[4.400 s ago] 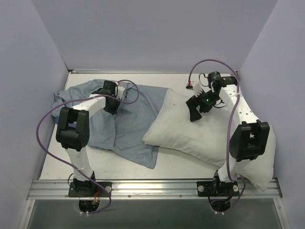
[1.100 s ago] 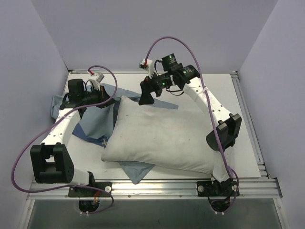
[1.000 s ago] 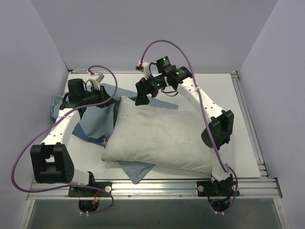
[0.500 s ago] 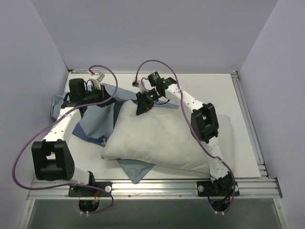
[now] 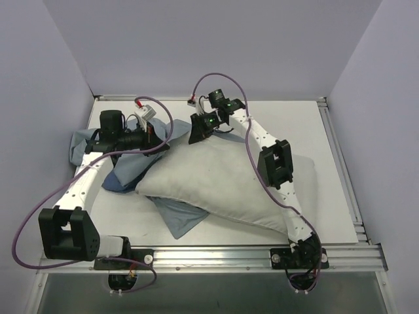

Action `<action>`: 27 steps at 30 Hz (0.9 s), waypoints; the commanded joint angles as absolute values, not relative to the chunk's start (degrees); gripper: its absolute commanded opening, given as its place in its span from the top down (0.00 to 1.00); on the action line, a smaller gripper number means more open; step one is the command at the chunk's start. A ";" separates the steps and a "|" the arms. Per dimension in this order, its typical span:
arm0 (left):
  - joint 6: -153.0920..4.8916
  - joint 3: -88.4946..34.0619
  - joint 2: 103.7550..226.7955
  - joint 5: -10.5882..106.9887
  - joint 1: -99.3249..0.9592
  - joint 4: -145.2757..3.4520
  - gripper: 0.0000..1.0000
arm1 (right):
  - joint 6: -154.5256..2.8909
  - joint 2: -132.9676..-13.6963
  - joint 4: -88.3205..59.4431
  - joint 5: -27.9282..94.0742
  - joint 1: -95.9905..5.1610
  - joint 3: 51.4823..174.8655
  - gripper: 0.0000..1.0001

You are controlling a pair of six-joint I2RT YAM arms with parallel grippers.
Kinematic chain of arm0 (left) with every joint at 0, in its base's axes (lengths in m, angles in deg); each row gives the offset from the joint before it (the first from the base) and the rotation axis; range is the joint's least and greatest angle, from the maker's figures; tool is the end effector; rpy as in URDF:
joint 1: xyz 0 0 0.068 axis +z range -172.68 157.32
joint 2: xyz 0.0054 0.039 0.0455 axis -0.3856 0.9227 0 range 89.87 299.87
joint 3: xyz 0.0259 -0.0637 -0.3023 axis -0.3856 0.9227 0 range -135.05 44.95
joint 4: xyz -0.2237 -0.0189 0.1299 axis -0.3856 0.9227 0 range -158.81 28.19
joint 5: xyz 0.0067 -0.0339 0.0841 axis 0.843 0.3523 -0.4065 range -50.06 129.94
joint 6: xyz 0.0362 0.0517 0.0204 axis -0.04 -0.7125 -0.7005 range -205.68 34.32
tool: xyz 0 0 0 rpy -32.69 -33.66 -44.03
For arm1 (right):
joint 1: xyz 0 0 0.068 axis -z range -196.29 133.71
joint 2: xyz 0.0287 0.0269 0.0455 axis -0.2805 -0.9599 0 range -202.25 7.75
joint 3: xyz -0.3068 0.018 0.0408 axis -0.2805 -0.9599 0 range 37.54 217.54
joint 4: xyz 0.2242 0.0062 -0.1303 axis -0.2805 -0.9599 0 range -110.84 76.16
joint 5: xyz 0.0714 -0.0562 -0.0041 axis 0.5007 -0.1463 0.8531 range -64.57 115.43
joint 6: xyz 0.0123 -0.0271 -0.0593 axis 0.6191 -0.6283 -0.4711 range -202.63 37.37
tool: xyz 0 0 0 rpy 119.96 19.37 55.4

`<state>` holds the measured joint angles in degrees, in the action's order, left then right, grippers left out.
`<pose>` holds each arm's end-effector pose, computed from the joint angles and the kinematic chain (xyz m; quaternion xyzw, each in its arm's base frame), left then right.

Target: Put the pillow into the pillowcase

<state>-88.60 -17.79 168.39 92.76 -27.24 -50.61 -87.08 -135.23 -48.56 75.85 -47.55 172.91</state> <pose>0.2933 -0.0653 0.3424 0.2600 0.7754 -0.3986 0.4150 0.4829 0.3406 0.2504 -0.4176 0.7349 0.4637 0.2654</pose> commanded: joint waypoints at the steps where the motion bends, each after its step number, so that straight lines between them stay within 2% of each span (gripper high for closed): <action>1: -98.40 -19.73 165.19 95.75 -27.34 -38.68 1.00 | -82.74 -130.96 -46.46 72.99 -43.01 173.18 1.00; 5: -108.77 -21.31 165.01 91.10 -27.34 -28.31 1.00 | -75.34 -121.91 -32.67 68.68 -37.57 162.70 1.00; 14: -119.23 -25.97 166.68 84.96 -26.64 -12.24 1.00 | -71.13 -123.65 -25.54 55.25 -38.44 160.07 1.00; 18: -123.82 -25.89 166.07 78.71 -24.80 -8.34 1.00 | -66.82 -123.12 -21.84 59.17 -36.68 158.04 1.00; 24: -119.43 -20.89 166.60 65.54 -24.88 -19.06 1.00 | -55.41 -121.89 -15.79 69.45 -33.26 157.25 1.00; 26: -122.75 -19.47 166.60 67.52 -24.27 -17.93 1.00 | -47.67 -121.72 -14.29 68.33 -31.94 157.42 1.00; 27: -125.29 -19.21 166.16 73.37 -24.00 -16.35 1.00 | -46.00 -121.63 -14.28 66.67 -31.76 157.60 1.00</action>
